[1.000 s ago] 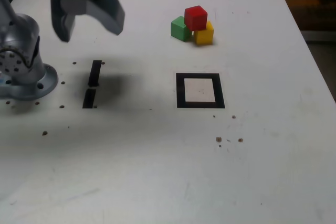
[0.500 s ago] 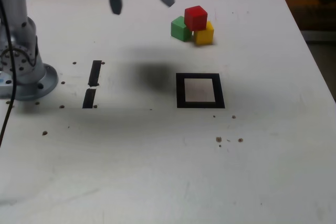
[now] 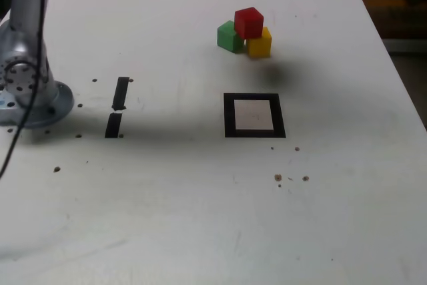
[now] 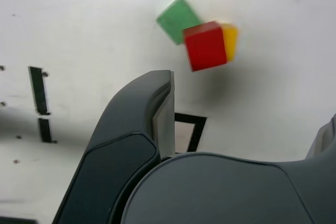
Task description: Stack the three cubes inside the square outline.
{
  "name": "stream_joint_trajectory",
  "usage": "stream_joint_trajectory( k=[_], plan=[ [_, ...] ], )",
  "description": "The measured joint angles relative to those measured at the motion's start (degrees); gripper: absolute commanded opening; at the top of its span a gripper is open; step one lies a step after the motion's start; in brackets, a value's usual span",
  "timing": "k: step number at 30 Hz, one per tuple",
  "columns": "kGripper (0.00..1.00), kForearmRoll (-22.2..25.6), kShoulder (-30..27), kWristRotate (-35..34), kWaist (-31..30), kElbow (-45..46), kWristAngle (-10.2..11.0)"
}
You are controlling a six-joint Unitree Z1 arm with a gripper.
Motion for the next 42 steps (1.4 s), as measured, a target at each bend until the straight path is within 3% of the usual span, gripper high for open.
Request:
stream_joint_trajectory(
  k=[12,25,42],
  plan=[
    [0.98,-4.44,2.99,-0.01,1.63,8.8,-1.49],
    [0.94,-6.89,8.74,-0.11,2.13,7.86,-1.3],
    [0.37,-8.33,11.7,-1.09,3.07,7.14,-0.91]
  ],
)
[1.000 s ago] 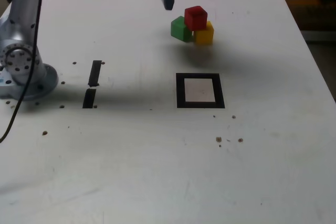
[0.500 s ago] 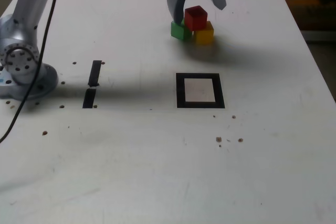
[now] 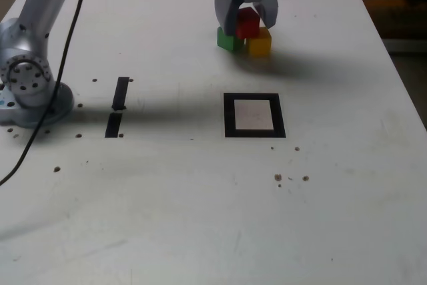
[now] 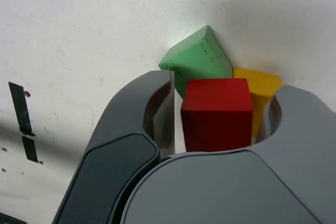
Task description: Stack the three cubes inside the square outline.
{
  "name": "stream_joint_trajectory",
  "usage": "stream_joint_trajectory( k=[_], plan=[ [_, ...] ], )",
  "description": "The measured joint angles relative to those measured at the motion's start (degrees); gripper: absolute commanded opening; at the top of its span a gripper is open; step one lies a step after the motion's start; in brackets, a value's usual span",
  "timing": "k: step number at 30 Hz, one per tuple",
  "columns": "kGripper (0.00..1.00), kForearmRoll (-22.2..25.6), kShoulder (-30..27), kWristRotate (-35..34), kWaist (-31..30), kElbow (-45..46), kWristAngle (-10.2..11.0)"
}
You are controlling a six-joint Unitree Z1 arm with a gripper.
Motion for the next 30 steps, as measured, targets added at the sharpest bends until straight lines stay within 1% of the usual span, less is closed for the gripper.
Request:
stream_joint_trajectory(
  k=[6,9,10,12,15,19,21,25,27,29,30],
  plan=[
    [0.25,-0.01,0.0,0.12,0.08,-0.83,-0.77],
    [0.22,0.1,-0.18,0.29,0.08,-1.19,-0.74],
    [0.22,0.46,-0.67,0.37,0.08,-1.16,-0.39],
    [0.21,1.5,-2.55,0.55,0.08,-0.15,0.7],
    [0.21,2.84,-7.33,0.97,0.22,4.21,2.41],
    [0.21,2.66,-13.55,1.34,1.62,12.37,2.99],
    [0.21,1.03,-16.84,1.43,2.3,16.66,2.67],
    [0.21,-4.92,-22.24,1.52,2.47,24.85,1.23],
    [0.21,-7.08,-22.01,1.66,2.47,28.77,0.69],
    [0.21,-11.16,-20.99,1.87,2.53,33.09,-0.45],
    [0.21,-13.19,-20.85,1.96,2.53,35.14,-0.7]
  ],
)
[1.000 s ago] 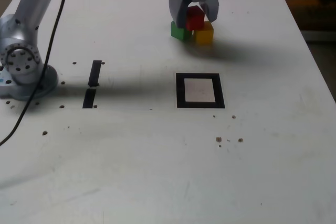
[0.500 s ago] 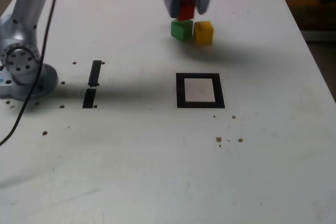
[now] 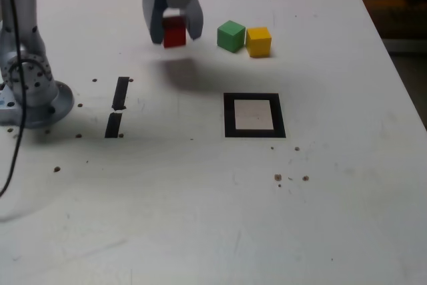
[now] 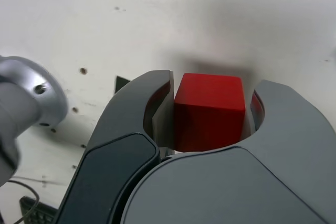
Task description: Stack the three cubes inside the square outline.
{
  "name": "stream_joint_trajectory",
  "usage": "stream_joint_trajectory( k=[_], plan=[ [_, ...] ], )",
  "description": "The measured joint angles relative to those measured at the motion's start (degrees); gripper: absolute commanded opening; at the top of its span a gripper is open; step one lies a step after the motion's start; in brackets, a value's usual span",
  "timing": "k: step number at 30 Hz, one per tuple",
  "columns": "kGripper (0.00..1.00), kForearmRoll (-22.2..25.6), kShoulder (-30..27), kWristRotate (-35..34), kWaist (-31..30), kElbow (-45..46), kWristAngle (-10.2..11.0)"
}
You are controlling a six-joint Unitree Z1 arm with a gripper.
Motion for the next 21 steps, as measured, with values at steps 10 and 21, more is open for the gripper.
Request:
stream_joint_trajectory(
  k=[10,21],
  plan=[
    [0.22,-5.56,1.89,1.04,0.34,3.32,-0.09],
    [0.85,-6.55,3.61,1.24,1.69,4.73,-0.96]
  ],
)
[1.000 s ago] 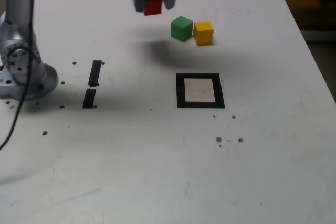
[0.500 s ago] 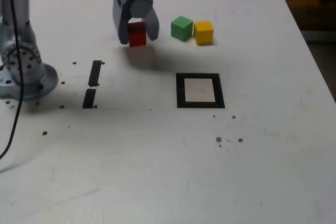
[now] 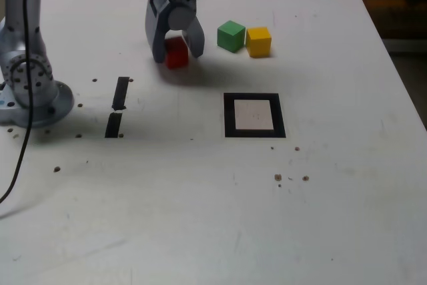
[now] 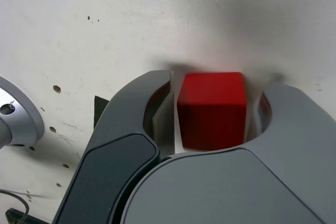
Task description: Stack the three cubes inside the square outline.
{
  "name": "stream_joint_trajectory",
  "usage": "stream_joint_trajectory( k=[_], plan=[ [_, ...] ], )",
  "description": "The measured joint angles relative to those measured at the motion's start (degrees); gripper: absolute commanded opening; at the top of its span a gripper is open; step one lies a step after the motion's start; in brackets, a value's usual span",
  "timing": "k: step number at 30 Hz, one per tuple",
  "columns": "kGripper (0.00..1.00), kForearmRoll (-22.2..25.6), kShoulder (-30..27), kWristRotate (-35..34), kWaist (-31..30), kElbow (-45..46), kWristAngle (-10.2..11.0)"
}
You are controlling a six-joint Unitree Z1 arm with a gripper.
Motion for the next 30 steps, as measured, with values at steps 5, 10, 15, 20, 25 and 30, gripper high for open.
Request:
stream_joint_trajectory(
  k=[5,10,15,20,25,30],
  plan=[
    [0.91,0.0,0.16,0.01,0.22,0.25,-0.47],
    [0.94,2.79,-2.21,-0.34,0.08,-2.85,0.47],
    [0.94,9.7,-4.35,-1.33,-1.78,-9.24,2.79],
    [0.94,19.82,-3.3,-1.2,-5.23,-19.11,3.94],
    [0.94,26.06,4.68,0.63,-7.93,-28.69,2.97],
    [0.94,27.07,10.85,1.35,-9.65,-37.93,2.25]
  ],
)
